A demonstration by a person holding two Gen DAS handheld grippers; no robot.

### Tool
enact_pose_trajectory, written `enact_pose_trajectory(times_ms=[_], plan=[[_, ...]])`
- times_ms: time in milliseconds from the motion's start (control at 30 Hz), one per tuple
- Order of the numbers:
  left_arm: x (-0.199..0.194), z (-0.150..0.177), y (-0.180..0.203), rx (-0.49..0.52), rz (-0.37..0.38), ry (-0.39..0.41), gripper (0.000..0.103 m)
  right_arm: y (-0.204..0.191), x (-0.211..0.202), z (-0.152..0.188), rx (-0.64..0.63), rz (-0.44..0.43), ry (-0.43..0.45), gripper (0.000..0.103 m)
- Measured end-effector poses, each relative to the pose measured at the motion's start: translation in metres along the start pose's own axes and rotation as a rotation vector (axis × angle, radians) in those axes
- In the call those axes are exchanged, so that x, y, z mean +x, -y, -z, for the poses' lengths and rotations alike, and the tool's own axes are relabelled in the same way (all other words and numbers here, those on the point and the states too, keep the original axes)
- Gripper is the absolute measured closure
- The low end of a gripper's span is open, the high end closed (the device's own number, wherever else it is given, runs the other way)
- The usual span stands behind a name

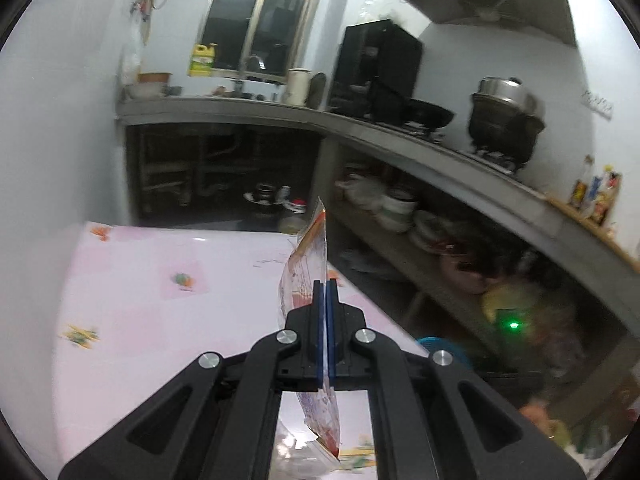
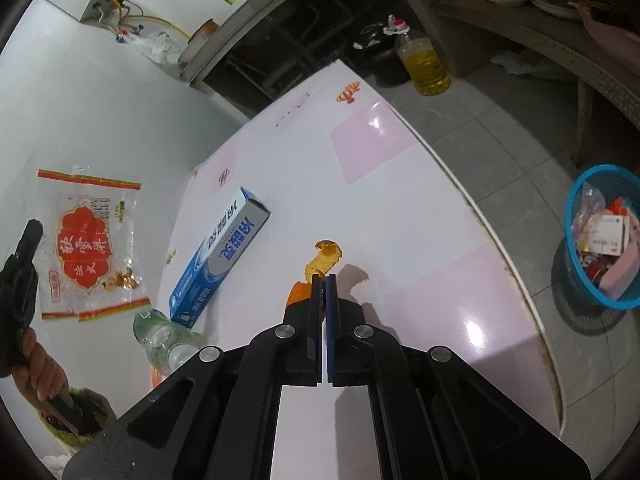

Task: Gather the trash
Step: 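Lift and carry the wrapper and bag over the blue wastebasket with both tools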

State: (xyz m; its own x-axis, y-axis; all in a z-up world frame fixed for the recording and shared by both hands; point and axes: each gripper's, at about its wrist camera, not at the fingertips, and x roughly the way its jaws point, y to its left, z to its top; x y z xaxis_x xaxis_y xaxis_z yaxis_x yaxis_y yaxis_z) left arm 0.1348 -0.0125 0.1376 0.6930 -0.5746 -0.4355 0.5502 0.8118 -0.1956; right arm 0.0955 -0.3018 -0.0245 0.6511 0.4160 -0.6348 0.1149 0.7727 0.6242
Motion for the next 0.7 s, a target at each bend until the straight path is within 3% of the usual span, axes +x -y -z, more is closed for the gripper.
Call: enact_pose_trajectory(times_ms=[333,700], plan=[[0.022,0.030,0.042,-0.049,0.163,-0.051,0.102,0.007,-0.025,0.014,0.039,0.021,0.038,0.103],[0.041,0.052,0.074,-0.050,0.228,-0.095,0.102,0.019,-0.042,0.024,0.091,0.028,0.064,0.103]])
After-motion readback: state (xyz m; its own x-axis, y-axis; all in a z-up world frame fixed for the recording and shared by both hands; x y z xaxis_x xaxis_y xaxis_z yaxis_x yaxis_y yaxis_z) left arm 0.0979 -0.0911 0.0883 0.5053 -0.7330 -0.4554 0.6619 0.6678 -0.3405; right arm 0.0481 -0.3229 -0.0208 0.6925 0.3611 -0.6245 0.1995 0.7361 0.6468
